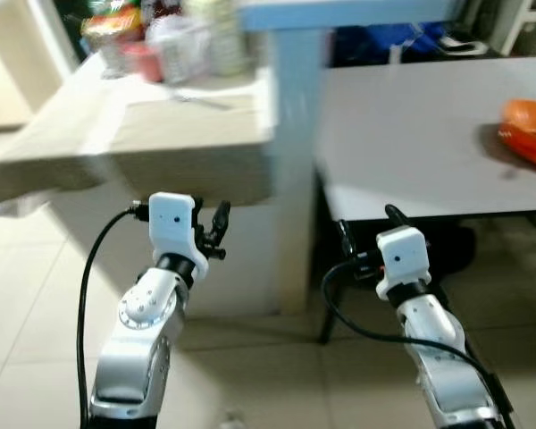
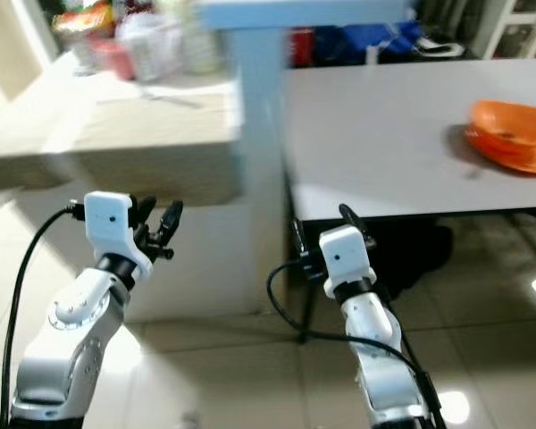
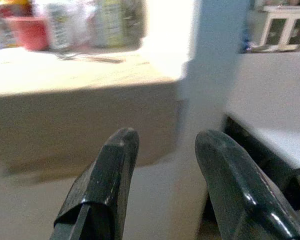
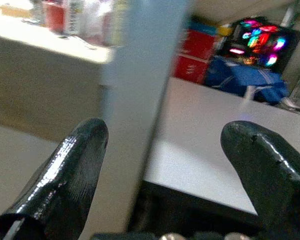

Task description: Setting the table

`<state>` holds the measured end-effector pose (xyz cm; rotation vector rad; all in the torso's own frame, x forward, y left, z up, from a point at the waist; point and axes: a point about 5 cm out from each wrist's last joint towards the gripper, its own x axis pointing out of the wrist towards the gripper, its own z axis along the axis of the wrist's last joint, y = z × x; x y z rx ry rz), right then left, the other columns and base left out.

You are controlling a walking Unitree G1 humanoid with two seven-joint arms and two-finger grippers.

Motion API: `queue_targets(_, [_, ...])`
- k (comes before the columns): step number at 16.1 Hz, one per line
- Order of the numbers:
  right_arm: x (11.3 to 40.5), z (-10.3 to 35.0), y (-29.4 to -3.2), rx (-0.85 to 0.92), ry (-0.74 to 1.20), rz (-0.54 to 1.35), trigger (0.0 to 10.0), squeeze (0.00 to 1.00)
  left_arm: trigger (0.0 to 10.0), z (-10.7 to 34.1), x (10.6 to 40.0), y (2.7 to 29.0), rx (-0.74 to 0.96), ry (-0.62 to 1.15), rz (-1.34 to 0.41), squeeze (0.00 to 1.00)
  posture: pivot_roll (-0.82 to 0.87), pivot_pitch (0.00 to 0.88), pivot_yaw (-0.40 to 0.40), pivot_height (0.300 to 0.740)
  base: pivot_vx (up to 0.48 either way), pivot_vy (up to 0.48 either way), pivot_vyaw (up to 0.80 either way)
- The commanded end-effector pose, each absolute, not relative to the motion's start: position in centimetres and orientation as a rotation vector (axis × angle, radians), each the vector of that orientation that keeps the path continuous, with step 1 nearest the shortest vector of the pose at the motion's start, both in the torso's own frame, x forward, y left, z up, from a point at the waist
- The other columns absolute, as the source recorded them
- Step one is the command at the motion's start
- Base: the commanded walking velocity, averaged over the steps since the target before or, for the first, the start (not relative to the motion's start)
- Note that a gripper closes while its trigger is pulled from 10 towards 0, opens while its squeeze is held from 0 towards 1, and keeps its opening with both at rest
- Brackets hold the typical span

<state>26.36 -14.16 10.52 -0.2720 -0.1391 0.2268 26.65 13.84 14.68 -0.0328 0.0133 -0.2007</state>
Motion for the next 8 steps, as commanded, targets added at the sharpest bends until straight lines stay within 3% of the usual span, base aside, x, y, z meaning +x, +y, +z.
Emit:
queue_targets(1, [26.57, 11.26, -13.55, -0.267, -0.173, 0.243, 10.0, 0.0, 10.0, 14.69, 26.64, 14.31, -0.028, 0.016, -0.184, 0.0, -0.08, 0.0, 0.064, 0.74, 0.0, 0.48, 0.0])
queue_targets(8, [26.57, 11.26, -13.55, -0.267, -0.173, 0.243, 10.0, 0.0, 10.0, 14.69, 26.64, 14.31, -0.028, 0.016, -0.184, 0.0, -0.08, 0.0, 0.064, 0.74, 0.0, 0.48, 0.0])
